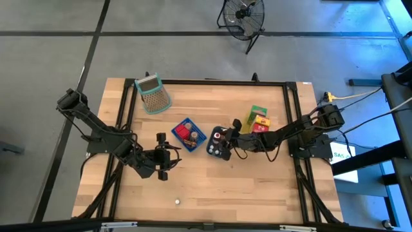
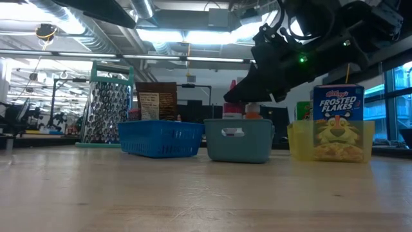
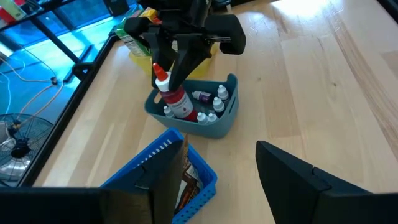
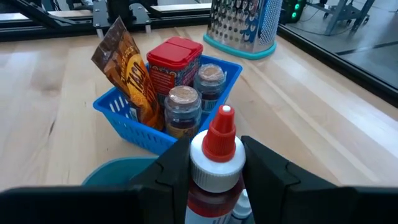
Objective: Pick & Place Kitchen Items
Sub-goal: Put the red food coloring bottle into the green bin
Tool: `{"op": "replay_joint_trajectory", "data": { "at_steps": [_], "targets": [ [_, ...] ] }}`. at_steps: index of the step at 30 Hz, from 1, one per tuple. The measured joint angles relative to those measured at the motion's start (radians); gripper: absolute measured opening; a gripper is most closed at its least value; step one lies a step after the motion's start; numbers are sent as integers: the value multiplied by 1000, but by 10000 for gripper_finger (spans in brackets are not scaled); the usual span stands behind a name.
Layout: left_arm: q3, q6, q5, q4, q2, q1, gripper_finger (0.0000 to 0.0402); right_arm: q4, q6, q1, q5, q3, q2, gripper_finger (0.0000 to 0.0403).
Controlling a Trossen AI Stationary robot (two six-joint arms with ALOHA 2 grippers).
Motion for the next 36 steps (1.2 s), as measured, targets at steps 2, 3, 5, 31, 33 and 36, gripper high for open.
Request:
{"op": "replay_joint_trajectory", "data": {
  "at_steps": [2, 3, 5, 31, 33, 36],
  "targets": [
    [0, 0, 0, 0, 0, 0, 196, 5, -1, 0, 0, 1, 0, 120],
    [0, 0, 0, 0, 0, 0, 196, 6, -1, -1, 0, 1, 0, 120],
    [0, 0, 0, 0, 0, 0, 196, 4, -2, -5, -5, 1, 0, 120],
    [0, -3, 0, 0, 0, 0, 196, 53, 17, -31, -56, 6, 47, 128],
    [0, -3, 0, 1, 0, 0, 196, 52, 17, -31, -56, 5, 47, 128],
    [0, -3, 0, 1, 0, 0, 196, 52, 18, -30, -57, 5, 47, 123]
  ]
}}
